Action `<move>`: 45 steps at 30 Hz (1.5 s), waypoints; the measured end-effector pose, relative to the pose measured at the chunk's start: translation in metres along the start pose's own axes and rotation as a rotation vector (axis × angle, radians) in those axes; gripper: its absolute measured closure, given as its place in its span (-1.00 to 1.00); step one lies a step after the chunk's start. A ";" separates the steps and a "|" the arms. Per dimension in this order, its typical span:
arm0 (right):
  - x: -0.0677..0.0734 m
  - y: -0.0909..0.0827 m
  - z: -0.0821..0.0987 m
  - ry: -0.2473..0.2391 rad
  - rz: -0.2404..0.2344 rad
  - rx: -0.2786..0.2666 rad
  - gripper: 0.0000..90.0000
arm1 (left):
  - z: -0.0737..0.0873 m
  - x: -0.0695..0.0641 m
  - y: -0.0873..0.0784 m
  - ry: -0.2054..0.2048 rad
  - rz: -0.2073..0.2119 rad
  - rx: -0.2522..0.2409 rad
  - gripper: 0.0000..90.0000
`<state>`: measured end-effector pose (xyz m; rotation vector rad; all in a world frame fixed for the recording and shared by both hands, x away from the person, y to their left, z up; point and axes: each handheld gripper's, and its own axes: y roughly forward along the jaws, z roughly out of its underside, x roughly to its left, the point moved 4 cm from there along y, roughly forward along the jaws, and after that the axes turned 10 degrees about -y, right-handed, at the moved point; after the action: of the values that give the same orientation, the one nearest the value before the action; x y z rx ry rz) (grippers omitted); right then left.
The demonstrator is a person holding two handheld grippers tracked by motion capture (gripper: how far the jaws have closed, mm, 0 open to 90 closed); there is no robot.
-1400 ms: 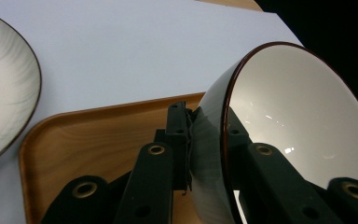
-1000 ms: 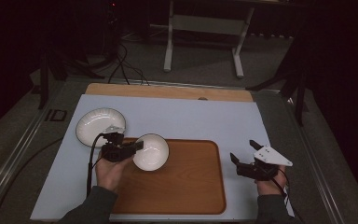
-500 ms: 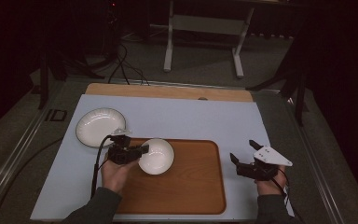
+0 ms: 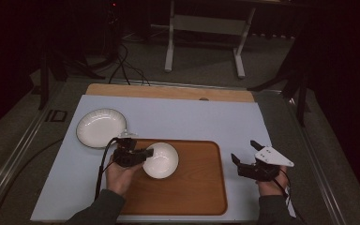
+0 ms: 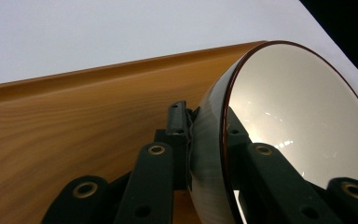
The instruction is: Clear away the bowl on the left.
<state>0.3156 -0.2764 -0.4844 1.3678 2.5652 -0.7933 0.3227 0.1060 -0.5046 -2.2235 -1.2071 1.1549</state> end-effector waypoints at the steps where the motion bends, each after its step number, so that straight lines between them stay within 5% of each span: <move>1: 0.000 0.000 0.000 0.000 0.000 0.000 -0.68 | 0.000 0.000 0.000 -0.001 -0.001 0.001 0.78; 26: 0.000 0.000 0.000 -0.002 0.001 0.002 -0.68 | 0.014 -0.009 0.024 0.039 -0.019 0.077 0.78; 45: 0.000 0.000 0.000 -0.006 0.003 0.006 -0.68 | 0.018 0.000 0.033 0.014 -0.045 0.108 0.79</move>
<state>0.3154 -0.2762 -0.4848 1.3681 2.5582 -0.8043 0.3257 0.0857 -0.5368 -2.1117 -1.1549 1.1565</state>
